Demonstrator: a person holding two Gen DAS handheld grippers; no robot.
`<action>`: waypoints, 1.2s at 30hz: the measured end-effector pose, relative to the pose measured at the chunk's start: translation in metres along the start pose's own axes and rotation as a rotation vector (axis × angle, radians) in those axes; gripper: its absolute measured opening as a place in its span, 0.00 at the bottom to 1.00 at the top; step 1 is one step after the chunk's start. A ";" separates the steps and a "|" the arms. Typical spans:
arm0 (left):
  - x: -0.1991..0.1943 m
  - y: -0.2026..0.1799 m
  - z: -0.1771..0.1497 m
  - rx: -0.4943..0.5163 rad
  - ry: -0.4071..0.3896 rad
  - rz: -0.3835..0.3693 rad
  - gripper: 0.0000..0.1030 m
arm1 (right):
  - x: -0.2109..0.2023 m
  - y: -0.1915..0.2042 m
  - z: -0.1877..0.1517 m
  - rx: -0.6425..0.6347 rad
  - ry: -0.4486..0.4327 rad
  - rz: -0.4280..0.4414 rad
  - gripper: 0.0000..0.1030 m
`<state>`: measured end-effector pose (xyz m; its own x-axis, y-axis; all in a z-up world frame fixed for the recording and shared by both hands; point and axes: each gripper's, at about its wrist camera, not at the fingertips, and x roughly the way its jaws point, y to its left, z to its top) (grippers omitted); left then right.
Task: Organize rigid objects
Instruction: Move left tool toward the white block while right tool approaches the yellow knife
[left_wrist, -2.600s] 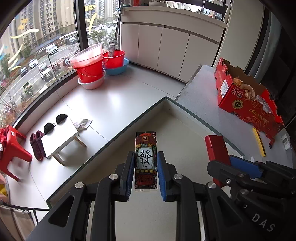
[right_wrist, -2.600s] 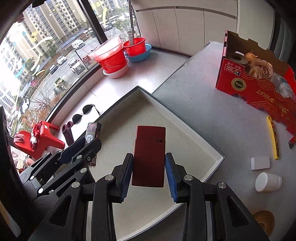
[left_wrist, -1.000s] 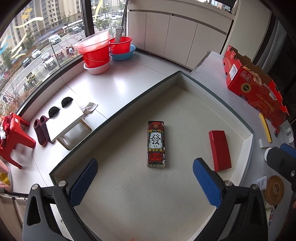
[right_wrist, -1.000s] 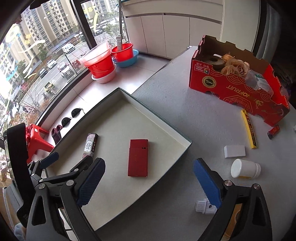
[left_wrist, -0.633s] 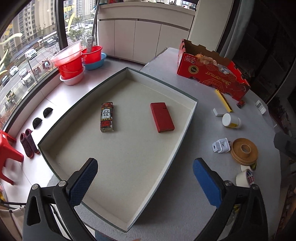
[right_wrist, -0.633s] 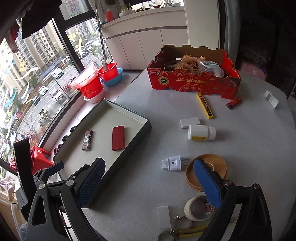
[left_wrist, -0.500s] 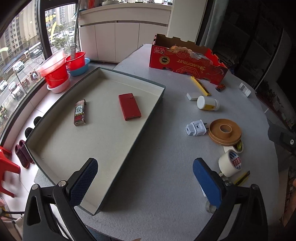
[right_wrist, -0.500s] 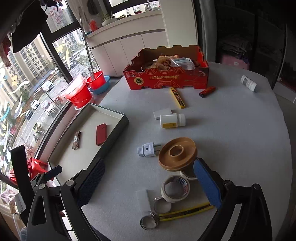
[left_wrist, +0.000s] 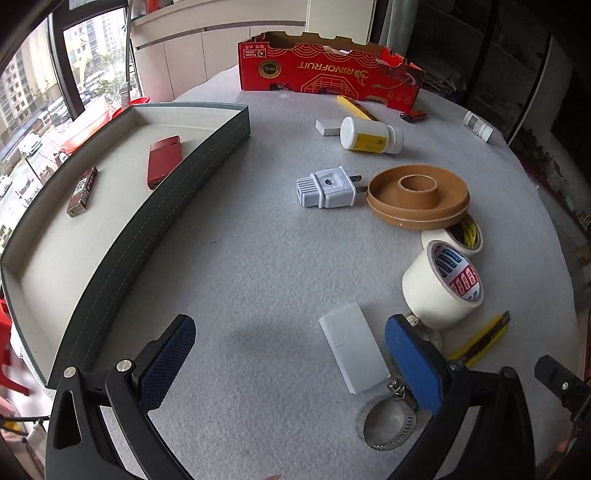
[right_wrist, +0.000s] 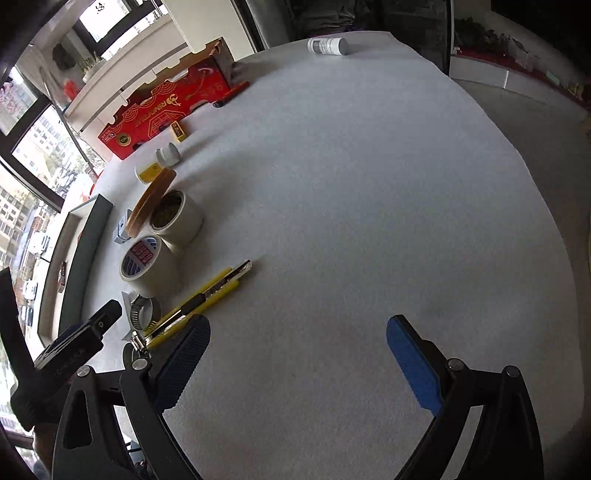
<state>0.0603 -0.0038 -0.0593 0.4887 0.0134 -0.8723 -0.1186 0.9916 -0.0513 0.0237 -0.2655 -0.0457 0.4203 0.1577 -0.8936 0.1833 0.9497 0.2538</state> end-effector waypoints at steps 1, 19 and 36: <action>0.004 -0.001 0.001 -0.001 0.008 0.007 1.00 | 0.002 -0.001 0.000 0.000 0.003 0.000 0.94; 0.007 0.023 -0.014 0.027 -0.034 0.059 1.00 | 0.017 0.060 -0.022 -0.355 -0.076 -0.070 0.94; 0.004 0.023 -0.023 0.001 -0.119 0.063 1.00 | 0.043 0.071 0.003 -0.539 0.042 -0.199 0.96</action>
<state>0.0401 0.0162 -0.0751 0.5797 0.0907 -0.8097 -0.1515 0.9885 0.0023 0.0576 -0.1925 -0.0654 0.3867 -0.0378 -0.9214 -0.2285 0.9641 -0.1354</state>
